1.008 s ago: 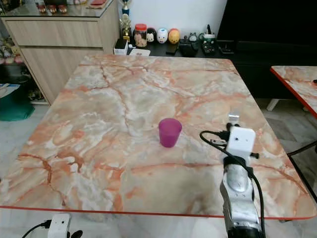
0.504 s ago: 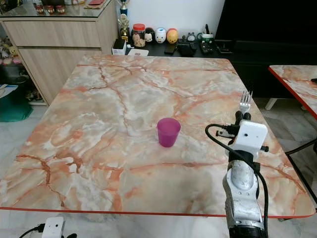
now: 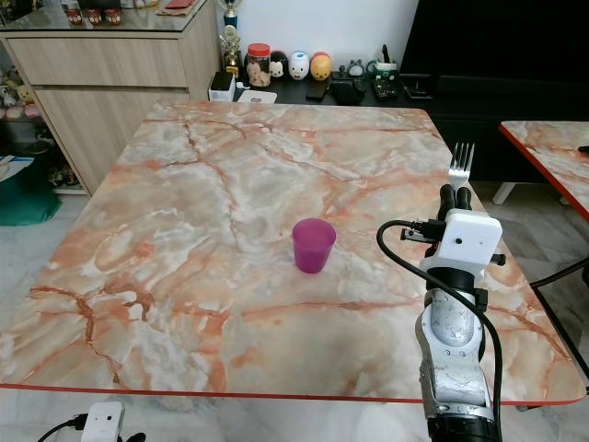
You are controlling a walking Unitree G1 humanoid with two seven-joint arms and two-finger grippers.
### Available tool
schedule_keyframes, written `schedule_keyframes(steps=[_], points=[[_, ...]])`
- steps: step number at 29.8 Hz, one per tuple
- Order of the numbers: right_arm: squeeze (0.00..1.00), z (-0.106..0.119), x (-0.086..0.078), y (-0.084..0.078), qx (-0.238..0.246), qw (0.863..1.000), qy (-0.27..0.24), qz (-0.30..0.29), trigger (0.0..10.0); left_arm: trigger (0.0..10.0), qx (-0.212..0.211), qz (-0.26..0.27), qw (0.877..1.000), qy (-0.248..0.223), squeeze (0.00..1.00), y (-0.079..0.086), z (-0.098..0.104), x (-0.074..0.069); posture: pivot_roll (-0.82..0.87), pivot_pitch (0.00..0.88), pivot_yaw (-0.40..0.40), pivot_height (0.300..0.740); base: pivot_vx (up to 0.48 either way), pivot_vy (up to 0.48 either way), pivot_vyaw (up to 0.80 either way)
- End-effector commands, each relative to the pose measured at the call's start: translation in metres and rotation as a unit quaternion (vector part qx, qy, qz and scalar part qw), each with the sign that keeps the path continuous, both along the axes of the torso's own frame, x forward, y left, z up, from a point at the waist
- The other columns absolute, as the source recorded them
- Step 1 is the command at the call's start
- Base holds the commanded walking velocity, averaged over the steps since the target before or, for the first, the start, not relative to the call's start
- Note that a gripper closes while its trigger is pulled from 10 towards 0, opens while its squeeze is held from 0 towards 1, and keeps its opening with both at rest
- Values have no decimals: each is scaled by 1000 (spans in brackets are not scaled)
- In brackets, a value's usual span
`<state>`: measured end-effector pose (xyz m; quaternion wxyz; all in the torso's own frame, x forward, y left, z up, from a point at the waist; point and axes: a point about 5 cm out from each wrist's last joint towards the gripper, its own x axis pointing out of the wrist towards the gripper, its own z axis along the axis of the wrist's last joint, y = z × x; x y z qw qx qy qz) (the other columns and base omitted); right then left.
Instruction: Setting the table
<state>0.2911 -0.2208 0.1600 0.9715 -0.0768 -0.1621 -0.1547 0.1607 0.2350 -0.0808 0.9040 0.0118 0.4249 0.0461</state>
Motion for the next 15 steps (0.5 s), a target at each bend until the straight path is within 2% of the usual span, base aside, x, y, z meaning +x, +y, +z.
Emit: schedule_keyframes(steps=[1, 4, 15], points=[[0, 5, 1, 3, 1, 1000, -11, 8, 10000, 10000, 0, -6, 1000, 0, 0, -3, -1, -2, 52, 0, -51, 727, 0, 0, 0], [0, 6, 2, 3, 0, 1000, -9, 8, 10000, 10000, 0, -7, 1000, 1, 0, -3, -2, -3, 52, 0, -52, 727, 0, 0, 0], [0, 11, 4, 6, 0, 1000, -21, 18, 10000, 10000, -2, -8, 1000, -8, 0, -6, 0, 2, 49, 0, -55, 727, 0, -249, 0]])
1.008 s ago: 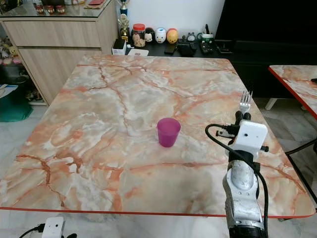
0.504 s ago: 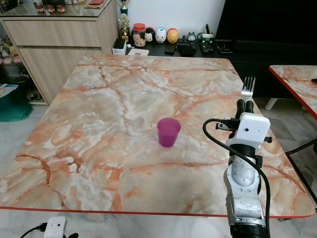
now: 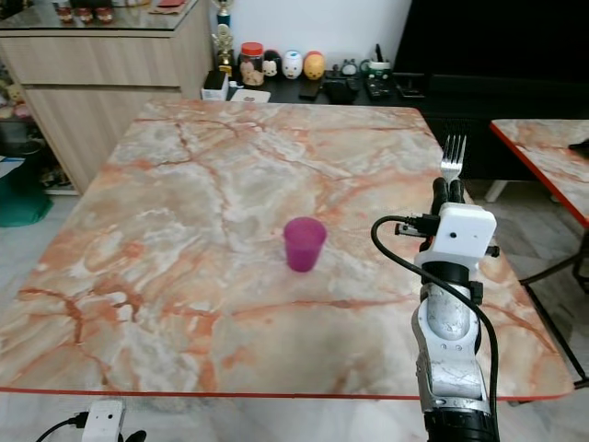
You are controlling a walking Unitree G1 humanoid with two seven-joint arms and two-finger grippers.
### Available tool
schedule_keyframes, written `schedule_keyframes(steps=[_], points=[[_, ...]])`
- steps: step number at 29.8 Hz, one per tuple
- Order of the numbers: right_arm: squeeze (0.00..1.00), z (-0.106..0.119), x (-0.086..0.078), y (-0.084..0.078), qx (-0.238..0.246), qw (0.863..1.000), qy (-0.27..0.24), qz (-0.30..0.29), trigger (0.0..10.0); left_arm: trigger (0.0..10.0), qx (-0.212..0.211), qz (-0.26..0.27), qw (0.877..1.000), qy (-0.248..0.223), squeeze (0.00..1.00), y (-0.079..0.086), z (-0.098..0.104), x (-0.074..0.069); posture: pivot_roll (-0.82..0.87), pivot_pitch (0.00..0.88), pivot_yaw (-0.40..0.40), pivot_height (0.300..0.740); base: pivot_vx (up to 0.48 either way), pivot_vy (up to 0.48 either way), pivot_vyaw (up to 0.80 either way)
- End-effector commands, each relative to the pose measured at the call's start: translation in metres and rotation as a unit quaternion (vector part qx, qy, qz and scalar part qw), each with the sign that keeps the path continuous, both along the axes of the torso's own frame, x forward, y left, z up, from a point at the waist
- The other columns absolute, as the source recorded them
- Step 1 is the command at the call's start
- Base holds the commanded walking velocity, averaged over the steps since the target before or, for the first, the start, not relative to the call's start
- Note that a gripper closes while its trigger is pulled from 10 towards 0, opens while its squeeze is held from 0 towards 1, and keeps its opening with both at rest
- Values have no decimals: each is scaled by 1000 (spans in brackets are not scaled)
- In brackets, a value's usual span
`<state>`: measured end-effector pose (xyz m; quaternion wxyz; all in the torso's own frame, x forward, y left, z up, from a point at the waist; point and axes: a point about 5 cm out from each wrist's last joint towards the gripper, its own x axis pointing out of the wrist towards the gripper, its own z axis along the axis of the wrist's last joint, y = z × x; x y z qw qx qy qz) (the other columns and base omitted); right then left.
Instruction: Setting the table
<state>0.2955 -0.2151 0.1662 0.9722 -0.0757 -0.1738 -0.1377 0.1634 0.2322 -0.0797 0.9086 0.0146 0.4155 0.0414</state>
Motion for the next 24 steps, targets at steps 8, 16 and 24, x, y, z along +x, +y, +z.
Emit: schedule_keyframes(steps=[8, 16, 24], points=[[0, 5, 0, -1, 4, 1000, -11, -1, 10000, 10000, -2, -6, 1000, -1, 0, -3, 0, 1, 38, 0, -51, 727, 0, -251, 0], [0, 5, 1, 1, 6, 1000, -13, 0, 10000, 10000, -3, -9, 1000, -6, 0, -4, 1, 4, 38, 0, -48, 727, 0, -266, 0], [0, 7, 2, 1, 9, 1000, -18, 2, 10000, 10000, -6, -13, 1000, -8, 0, -7, 1, 6, 38, 0, -49, 727, 0, -279, 0]])
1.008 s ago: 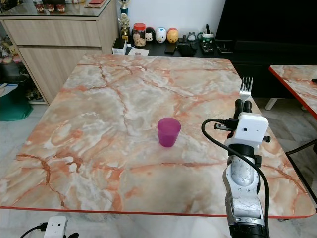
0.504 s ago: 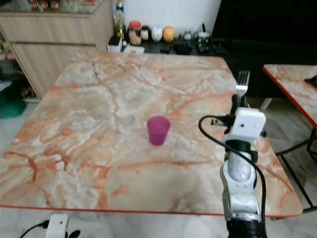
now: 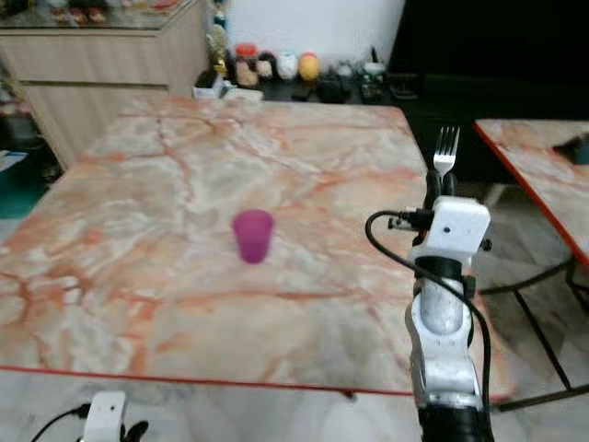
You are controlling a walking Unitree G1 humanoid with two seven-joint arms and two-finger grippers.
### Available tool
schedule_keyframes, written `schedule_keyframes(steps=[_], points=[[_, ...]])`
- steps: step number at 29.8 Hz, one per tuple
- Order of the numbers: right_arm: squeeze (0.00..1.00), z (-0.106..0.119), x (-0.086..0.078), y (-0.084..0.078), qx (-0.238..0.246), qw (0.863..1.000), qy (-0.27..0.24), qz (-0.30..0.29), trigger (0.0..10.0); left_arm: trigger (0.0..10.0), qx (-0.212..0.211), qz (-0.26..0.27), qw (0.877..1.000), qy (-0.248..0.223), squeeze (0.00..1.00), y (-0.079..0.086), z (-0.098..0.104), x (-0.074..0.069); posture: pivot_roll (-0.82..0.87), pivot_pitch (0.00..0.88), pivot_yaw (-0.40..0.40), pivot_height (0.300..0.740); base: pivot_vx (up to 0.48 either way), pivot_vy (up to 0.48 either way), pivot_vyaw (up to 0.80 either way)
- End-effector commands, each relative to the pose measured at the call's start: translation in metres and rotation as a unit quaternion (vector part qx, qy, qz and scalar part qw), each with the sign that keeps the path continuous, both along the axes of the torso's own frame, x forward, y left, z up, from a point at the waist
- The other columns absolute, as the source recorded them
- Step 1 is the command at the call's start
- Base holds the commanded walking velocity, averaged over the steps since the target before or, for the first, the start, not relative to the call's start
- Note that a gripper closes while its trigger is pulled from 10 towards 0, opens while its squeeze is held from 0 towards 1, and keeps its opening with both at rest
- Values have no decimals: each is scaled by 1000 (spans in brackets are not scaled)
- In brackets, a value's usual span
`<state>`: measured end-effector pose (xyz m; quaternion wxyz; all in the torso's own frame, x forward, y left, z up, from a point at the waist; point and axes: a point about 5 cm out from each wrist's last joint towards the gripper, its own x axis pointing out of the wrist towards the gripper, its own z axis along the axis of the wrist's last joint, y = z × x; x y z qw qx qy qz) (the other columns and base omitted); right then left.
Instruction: Setting the table
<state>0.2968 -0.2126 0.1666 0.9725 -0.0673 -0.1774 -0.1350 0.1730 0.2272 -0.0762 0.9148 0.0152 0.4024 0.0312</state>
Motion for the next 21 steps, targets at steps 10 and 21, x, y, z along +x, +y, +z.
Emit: schedule_keyframes(steps=[10, 21], points=[[0, 16, -1, -2, 0, 1000, -31, -3, 10000, 10000, -4, -6, 1000, 7, 0, -2, -2, -4, 38, 0, -49, 727, 0, -277, 0], [0, 19, -4, 0, -2, 999, -36, 0, 10000, 10000, -7, -10, 1000, 8, 0, -6, -3, -4, 35, 0, -49, 727, 0, -279, 0]])
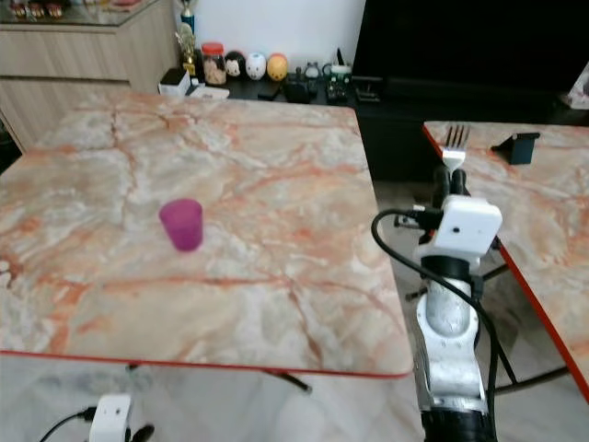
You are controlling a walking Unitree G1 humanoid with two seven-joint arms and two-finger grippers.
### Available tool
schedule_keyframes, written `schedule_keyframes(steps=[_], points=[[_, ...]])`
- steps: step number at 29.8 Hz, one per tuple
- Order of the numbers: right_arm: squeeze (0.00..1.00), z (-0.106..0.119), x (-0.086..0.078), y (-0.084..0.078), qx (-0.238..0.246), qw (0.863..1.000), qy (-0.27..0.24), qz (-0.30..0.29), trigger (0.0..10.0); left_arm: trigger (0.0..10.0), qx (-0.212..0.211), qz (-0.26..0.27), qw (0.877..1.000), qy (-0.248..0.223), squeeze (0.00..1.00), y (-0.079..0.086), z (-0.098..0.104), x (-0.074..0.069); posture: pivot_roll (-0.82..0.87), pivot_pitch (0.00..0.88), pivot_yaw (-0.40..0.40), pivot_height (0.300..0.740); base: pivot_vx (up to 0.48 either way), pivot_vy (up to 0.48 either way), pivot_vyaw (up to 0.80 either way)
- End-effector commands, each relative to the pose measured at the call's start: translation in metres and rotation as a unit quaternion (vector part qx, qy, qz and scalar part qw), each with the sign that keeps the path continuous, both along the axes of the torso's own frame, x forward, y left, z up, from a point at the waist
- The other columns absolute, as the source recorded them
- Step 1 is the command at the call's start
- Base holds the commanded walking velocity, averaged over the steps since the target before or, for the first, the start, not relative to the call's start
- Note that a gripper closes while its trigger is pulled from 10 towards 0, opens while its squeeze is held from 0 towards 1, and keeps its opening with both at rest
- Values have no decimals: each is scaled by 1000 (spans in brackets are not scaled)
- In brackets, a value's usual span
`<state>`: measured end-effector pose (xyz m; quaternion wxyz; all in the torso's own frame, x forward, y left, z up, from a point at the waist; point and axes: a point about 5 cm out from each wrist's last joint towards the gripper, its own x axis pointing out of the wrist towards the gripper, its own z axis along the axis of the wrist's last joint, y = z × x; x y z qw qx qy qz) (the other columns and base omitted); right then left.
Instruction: Setting the table
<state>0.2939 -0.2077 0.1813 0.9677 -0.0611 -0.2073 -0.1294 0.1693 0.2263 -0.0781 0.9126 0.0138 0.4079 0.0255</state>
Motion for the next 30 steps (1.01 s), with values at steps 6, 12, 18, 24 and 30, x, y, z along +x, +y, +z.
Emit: schedule_keyframes(steps=[6, 12, 18, 24, 30], points=[[0, 7, 1, -4, -2, 1000, -9, -8, 10000, 10000, -4, -6, 1000, 2, 0, -5, -1, 0, 35, 0, -49, 727, 0, -277, 0], [0, 10, 0, -2, 0, 1000, -12, -6, 10000, 10000, -3, -7, 1000, 4, 0, -5, -2, -1, 34, 0, -48, 727, 0, -281, 0], [0, 11, 1, -2, 0, 1000, -14, -6, 10000, 10000, -5, -9, 1000, 4, 0, -6, -2, -1, 34, 0, -47, 727, 0, -298, 0], [0, 13, 4, 1, -1, 1000, -14, -1, 10000, 10000, -7, -8, 1000, 3, 0, -7, -1, 2, 33, 0, -47, 727, 0, -311, 0], [0, 14, 4, 2, -1, 1000, -15, 0, 10000, 10000, -6, -7, 1000, 3, 0, -6, -1, 2, 29, 0, -44, 727, 0, -312, 0]])
